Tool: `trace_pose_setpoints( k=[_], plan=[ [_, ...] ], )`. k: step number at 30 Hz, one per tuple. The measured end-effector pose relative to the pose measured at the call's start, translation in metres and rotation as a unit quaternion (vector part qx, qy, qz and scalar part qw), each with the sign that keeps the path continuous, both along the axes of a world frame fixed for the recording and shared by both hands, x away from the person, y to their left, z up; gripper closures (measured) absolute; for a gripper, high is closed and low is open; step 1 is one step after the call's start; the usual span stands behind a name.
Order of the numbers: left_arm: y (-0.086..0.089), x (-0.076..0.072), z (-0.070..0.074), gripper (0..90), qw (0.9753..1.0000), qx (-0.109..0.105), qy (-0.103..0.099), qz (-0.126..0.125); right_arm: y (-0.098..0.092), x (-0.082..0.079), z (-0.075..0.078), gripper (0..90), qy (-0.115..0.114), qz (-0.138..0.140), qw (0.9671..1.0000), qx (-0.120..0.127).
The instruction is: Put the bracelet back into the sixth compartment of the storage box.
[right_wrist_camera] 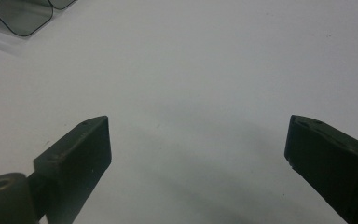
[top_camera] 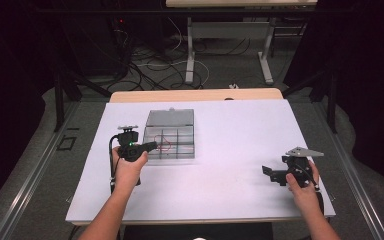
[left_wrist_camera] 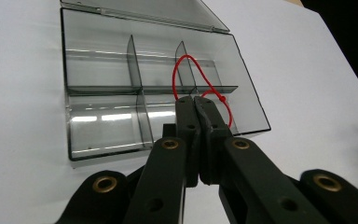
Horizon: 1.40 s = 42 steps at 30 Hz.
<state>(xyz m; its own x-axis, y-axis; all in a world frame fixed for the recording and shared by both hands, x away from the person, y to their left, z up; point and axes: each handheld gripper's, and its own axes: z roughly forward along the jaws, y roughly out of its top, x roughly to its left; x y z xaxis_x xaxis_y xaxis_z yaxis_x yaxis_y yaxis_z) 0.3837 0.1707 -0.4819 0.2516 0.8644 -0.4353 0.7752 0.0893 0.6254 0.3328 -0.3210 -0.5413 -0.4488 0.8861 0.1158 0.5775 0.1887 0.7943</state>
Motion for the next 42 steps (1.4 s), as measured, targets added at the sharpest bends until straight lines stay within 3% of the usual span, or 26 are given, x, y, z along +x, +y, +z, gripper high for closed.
trace_pose_setpoints(
  k=[7, 13, 14, 17, 42],
  plan=[
    [-0.007, 0.006, 0.0, 90.0, 0.9999, 0.001, 0.008, -0.013, 0.001, 0.0, 0.0, 4.4, 0.003, 0.001, 1.0, 0.004],
    [-0.015, 0.009, -0.003, 90.0, 0.9999, -0.001, 0.005, -0.01, 0.002, 0.0, 0.0, 3.7, 0.006, 0.003, 1.0, 0.003],
    [-0.015, 0.01, -0.003, 90.0, 0.9998, 0.001, 0.01, -0.019, 0.002, 0.0, 0.0, 3.6, 0.006, 0.003, 1.0, 0.003],
    [-0.02, 0.011, -0.005, 90.0, 0.9999, -0.003, 0.007, -0.012, 0.002, 0.0, 0.0, 3.5, 0.006, 0.003, 1.0, 0.003],
    [-0.046, 0.021, -0.019, 90.0, 0.9994, 0.005, 0.015, -0.031, 0.002, 0.0, -0.001, 3.5, 0.005, 0.006, 1.0, 0.0]
  ],
)
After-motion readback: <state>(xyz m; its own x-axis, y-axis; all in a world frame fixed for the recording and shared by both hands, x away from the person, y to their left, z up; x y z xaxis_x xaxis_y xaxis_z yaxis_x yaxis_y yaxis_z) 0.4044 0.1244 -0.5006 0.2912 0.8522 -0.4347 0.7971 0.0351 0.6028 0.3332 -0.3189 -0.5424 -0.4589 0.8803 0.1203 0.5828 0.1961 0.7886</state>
